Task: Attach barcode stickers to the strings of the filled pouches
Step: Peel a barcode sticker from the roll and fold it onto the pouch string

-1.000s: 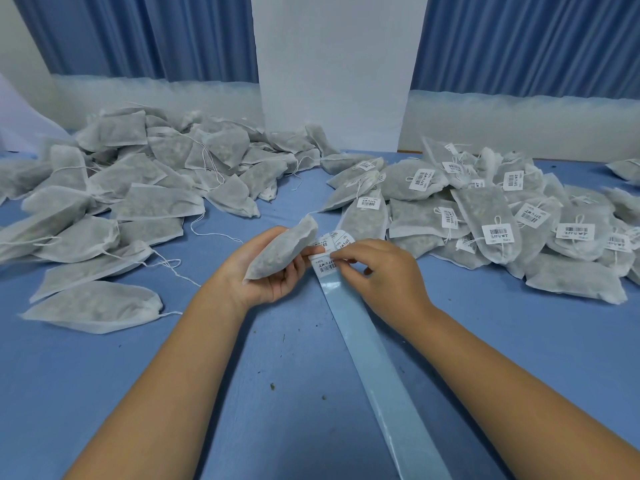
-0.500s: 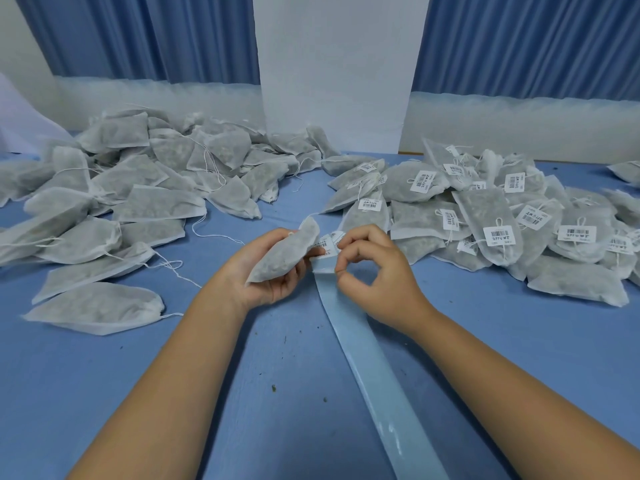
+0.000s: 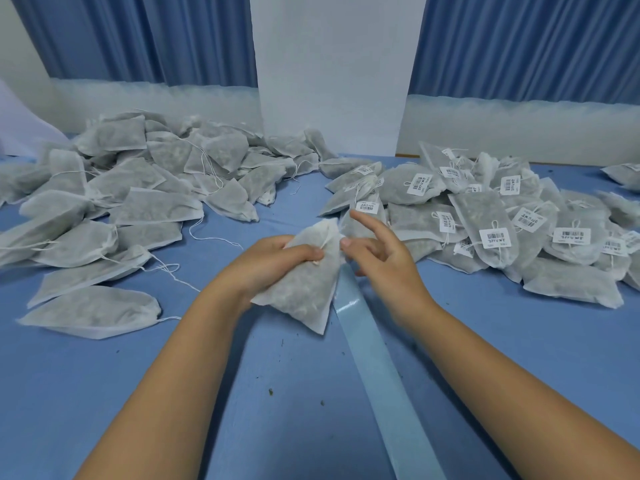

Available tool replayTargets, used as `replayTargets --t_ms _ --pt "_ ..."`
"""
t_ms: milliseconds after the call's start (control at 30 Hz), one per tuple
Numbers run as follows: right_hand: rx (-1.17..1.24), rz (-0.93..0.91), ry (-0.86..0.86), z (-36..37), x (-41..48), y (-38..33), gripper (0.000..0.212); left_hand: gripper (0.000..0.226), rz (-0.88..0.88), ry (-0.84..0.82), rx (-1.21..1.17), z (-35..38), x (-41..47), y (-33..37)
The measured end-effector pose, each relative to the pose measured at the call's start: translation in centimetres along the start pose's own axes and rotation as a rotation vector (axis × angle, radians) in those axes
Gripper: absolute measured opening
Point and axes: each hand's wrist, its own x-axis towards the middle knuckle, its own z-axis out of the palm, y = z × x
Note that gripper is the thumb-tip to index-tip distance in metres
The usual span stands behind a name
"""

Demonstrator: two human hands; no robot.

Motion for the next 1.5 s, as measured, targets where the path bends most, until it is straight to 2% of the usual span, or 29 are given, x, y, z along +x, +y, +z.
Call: replayTargets --t_ms 100,200,367,467,600,700,767,867,1033,1300,1500 --pt "0.094 0.023 0.007 0.2 0.0 0.0 0.046 0.007 0.073 -0.102 0.12 0.8 -0.5 0.1" --pt "0.164 0.04 0.048 0.1 0.0 -0.1 0.049 0.006 0.103 -0.194 0.133 1.3 -0.8 0.0" --pt "0.219 0.061 0.087 0.0 0.2 -0.1 0.051 0.018 0.097 -0.201 0.156 1.4 -0.6 0.0" --pt "0.215 0.06 0.093 -0.1 0.3 -0.1 0.047 0.02 0.086 -0.174 0.131 1.5 -0.5 0.0" --pt "0.205 0.035 0.152 -0.5 0.5 -0.5 0.028 0.031 0.028 -0.077 0.104 0.9 -0.2 -0.1" --pt "0.194 0.018 0.177 -0.6 0.5 -0.7 0.014 0.02 -0.027 0.05 0.078 0.5 0.3 -0.3" --pt "0.163 0.02 0.156 -0.6 0.5 -0.7 0.014 0.016 -0.045 0.11 0.091 0.4 0.4 -0.3" --pt "0.14 0.038 0.078 -0.4 0.5 -0.6 0.014 0.023 -0.045 0.144 0.105 0.3 0.5 -0.3" --pt "0.129 0.123 -0.001 0.0 0.5 -0.5 0.018 0.018 -0.007 0.097 0.093 0.5 0.2 -0.1" --pt "0.114 0.209 0.057 0.0 0.4 -0.1 0.011 0.021 0.066 -0.046 0.082 0.8 -0.3 0.1" --pt "0.125 0.166 0.086 0.2 0.4 0.3 0.003 0.025 0.099 -0.093 0.048 1.0 -0.3 -0.1"
